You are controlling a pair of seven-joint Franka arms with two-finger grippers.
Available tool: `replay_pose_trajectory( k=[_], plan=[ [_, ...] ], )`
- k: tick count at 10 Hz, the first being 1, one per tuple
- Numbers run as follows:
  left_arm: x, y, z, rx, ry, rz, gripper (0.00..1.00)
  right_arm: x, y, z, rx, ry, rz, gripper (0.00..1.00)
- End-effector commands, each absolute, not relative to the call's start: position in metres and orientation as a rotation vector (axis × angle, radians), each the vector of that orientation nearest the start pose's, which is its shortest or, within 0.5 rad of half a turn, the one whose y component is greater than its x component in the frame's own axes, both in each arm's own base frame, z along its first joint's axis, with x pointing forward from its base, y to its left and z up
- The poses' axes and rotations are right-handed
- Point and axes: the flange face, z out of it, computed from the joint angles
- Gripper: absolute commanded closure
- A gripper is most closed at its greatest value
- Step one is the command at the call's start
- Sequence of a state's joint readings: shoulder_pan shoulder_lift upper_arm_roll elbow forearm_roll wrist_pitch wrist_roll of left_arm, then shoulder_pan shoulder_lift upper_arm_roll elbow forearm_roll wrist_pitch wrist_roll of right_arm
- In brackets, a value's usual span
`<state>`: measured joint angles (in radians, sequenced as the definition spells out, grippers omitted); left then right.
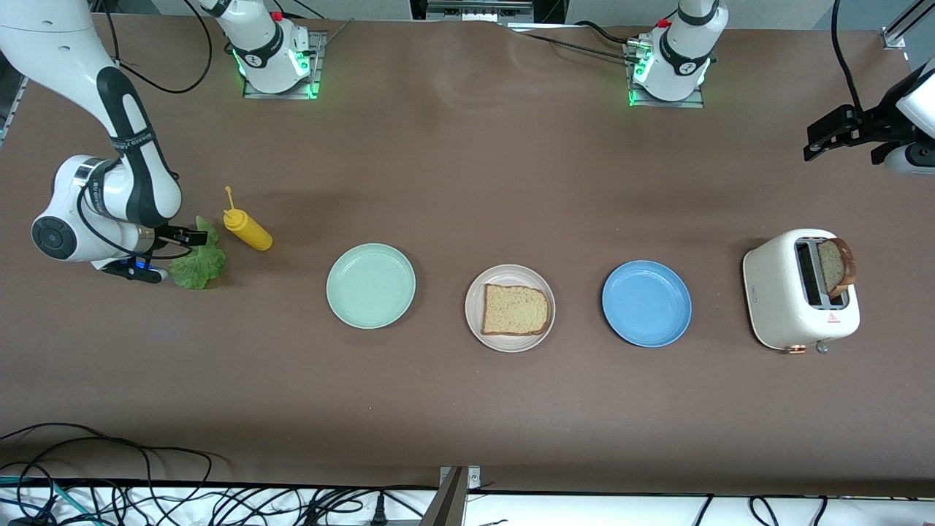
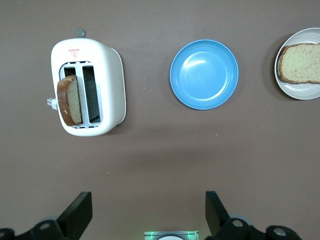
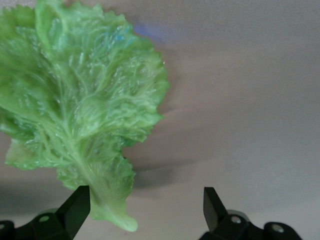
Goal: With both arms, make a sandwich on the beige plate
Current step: 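Grasp the lettuce leaf stem with the right gripper and lift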
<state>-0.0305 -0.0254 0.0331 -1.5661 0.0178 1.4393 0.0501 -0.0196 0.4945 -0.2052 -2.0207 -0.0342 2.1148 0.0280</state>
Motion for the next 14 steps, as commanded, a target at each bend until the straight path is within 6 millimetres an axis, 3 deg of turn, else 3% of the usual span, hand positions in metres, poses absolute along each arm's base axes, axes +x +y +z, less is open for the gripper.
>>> replay_pose_trajectory(
  k=[1,3,6,8,9,10,11,14],
  plan=[
    [0.533,0.005,0.629,-3.094,0.063,0.156,0.00,0.542,-0.126,0.186,-3.137,0.333,0.625,0.00],
    [0.536,0.005,0.629,-3.094,0.063,0.154,0.00,0.539,-0.124,0.176,-3.131,0.307,0.649,0.00],
    [0.536,0.006,0.629,-3.094,0.061,0.154,0.00,0.543,-0.113,0.178,-3.127,0.232,0.638,0.00],
    [0.536,0.006,0.629,-3.094,0.059,0.154,0.00,0.539,-0.116,0.164,-3.121,0.230,0.665,0.00],
    [0.536,0.009,0.630,-3.095,0.051,0.151,0.00,0.540,-0.119,0.163,-3.122,0.235,0.653,0.21],
    [0.536,0.010,0.629,-3.095,0.049,0.154,0.00,0.540,-0.117,0.164,-3.120,0.235,0.649,0.73],
    [0.536,0.009,0.630,-3.096,0.052,0.151,0.00,0.542,-0.117,0.165,-3.118,0.239,0.646,0.99],
    [0.536,0.009,0.630,-3.095,0.051,0.151,0.00,0.547,-0.116,0.176,-3.113,0.250,0.620,1.00]
  ],
)
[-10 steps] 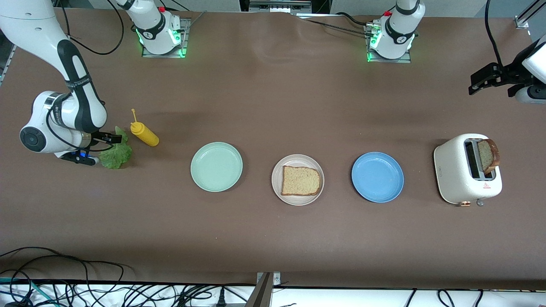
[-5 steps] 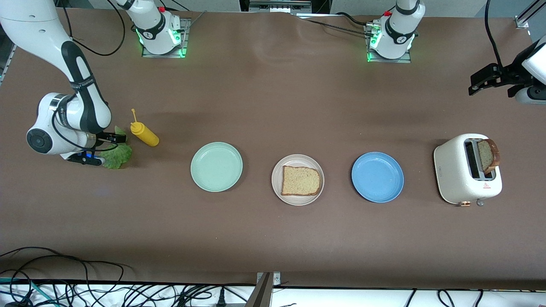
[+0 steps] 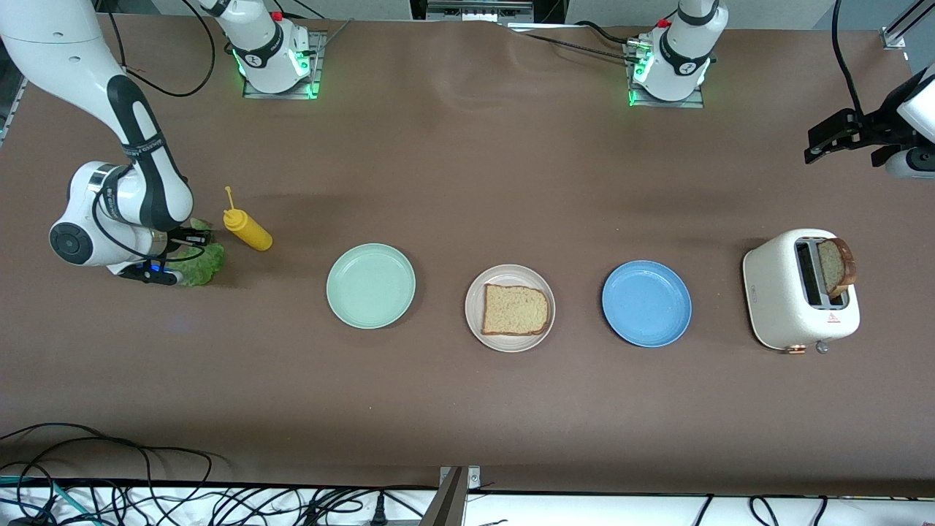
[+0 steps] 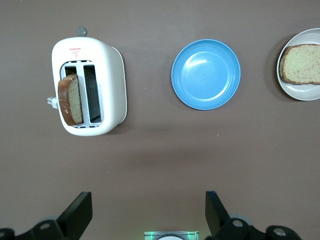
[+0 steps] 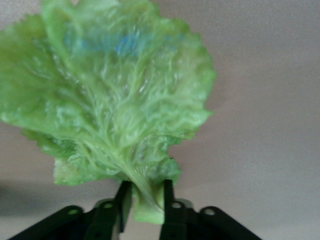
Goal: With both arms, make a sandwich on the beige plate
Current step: 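Grasp the lettuce leaf stem with the right gripper and lift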
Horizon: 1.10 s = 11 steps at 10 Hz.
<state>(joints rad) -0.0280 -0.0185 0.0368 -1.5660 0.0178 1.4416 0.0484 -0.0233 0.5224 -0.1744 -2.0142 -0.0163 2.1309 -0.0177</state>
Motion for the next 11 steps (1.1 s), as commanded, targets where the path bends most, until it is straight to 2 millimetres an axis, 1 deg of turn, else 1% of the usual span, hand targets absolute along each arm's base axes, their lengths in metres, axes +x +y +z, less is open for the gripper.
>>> replay_pose_trajectory(
  k=[1,3,4,6,7,8,10,11],
  plan=[
    [0.536,0.008,0.630,-3.094,0.054,0.151,0.00,0.551,-0.117,0.185,-3.112,0.251,0.617,1.00],
    [0.536,0.008,0.630,-3.094,0.054,0.151,0.00,0.560,-0.118,0.205,-3.106,0.252,0.631,1.00],
    [0.536,0.008,0.630,-3.094,0.054,0.151,0.00,0.567,-0.118,0.225,-3.101,0.254,0.639,1.00],
    [0.536,0.008,0.630,-3.094,0.054,0.149,0.00,0.585,-0.117,0.277,-3.083,0.255,0.687,1.00],
    [0.536,0.008,0.630,-3.094,0.054,0.149,0.00,0.599,-0.117,0.313,-3.078,0.253,0.708,1.00],
    [0.536,0.008,0.630,-3.094,0.054,0.149,0.00,0.608,-0.113,0.341,-3.071,0.247,0.729,1.00],
    [0.536,0.006,0.630,-3.094,0.058,0.151,0.00,0.633,-0.069,0.400,-3.066,0.139,0.648,1.00],
    [0.536,0.006,0.630,-3.094,0.058,0.149,0.00,0.644,-0.042,0.422,-3.074,0.059,0.572,1.00]
  ],
)
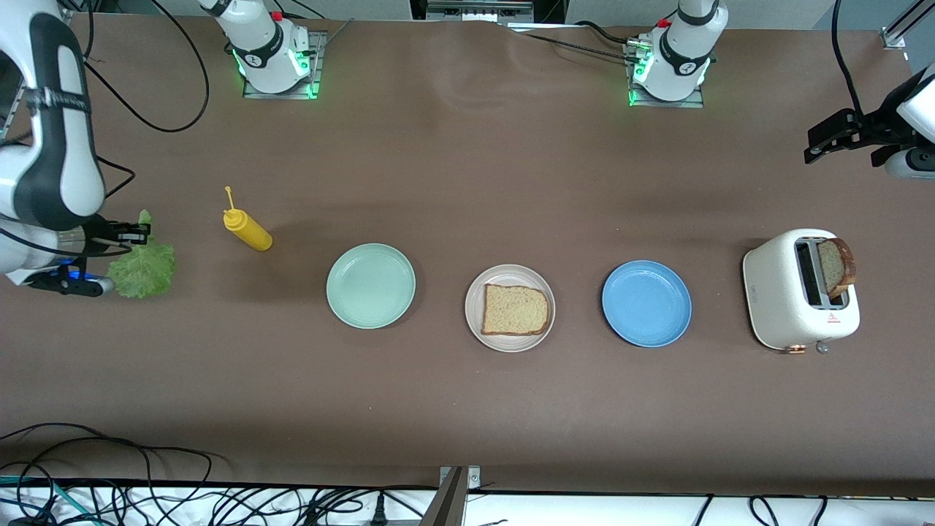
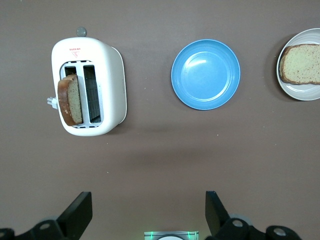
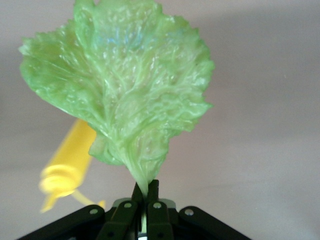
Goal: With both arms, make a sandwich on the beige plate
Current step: 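Carry the lettuce leaf with the right gripper over the bread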
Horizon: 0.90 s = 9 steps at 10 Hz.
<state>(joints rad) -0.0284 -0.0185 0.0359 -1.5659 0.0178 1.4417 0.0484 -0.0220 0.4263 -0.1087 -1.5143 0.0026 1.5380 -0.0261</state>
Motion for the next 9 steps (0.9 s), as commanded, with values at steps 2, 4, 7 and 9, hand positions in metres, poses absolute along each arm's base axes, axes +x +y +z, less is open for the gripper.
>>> replay_pose_trajectory(
  k=[2,4,7,9],
  plan=[
    [0.536,0.006,0.630,-3.094,0.058,0.151,0.00,0.661,0.030,0.458,-3.064,-0.135,0.399,1.00],
    [0.536,0.006,0.630,-3.094,0.058,0.151,0.00,0.671,0.112,0.460,-3.022,-0.322,0.222,1.00],
    [0.536,0.007,0.630,-3.094,0.056,0.151,0.00,0.670,0.242,0.423,-2.967,-0.581,0.040,1.00],
    [0.536,0.007,0.630,-3.094,0.056,0.151,0.00,0.657,0.311,0.392,-2.924,-0.718,-0.018,1.00]
  ],
)
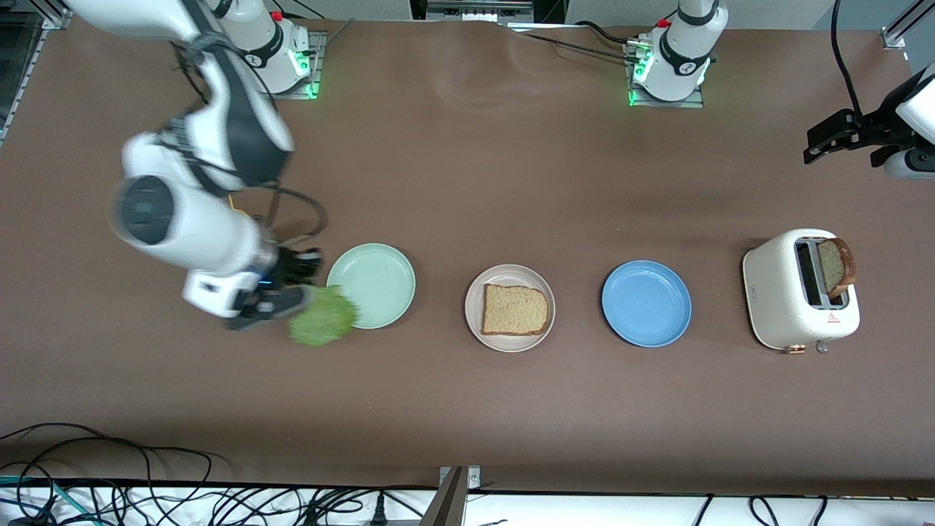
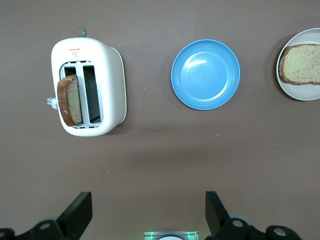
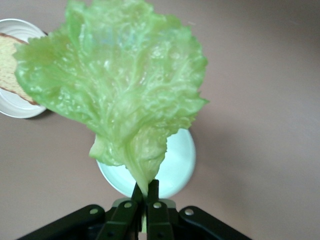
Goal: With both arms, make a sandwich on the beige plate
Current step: 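Carry the lettuce leaf with the right gripper over the bread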
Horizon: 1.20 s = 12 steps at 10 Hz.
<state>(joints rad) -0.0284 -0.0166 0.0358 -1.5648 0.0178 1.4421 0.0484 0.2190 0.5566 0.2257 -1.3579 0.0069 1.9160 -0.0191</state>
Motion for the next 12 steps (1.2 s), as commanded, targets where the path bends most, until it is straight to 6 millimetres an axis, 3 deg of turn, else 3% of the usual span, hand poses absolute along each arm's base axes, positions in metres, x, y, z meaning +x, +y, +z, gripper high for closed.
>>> replay_pose_trajectory(
  k=[1,3,7,10,12],
  plan=[
    [0.536,0.008,0.630,-3.094,0.054,0.151,0.00,0.648,0.343,0.373,-2.906,-0.785,-0.027,1.00],
    [0.537,0.008,0.629,-3.094,0.054,0.154,0.00,0.619,0.404,0.332,-2.869,-0.906,0.008,1.00],
    [0.537,0.008,0.629,-3.096,0.054,0.154,0.00,0.614,0.470,0.288,-2.796,-1.128,-0.227,1.00],
    [0.537,0.008,0.628,-3.096,0.054,0.156,0.00,0.618,0.500,0.277,-2.766,-1.242,-0.320,1.00],
    [0.537,0.008,0.628,-3.094,0.054,0.156,0.00,0.619,0.506,0.269,-2.696,-1.391,-0.398,1.00]
  ],
)
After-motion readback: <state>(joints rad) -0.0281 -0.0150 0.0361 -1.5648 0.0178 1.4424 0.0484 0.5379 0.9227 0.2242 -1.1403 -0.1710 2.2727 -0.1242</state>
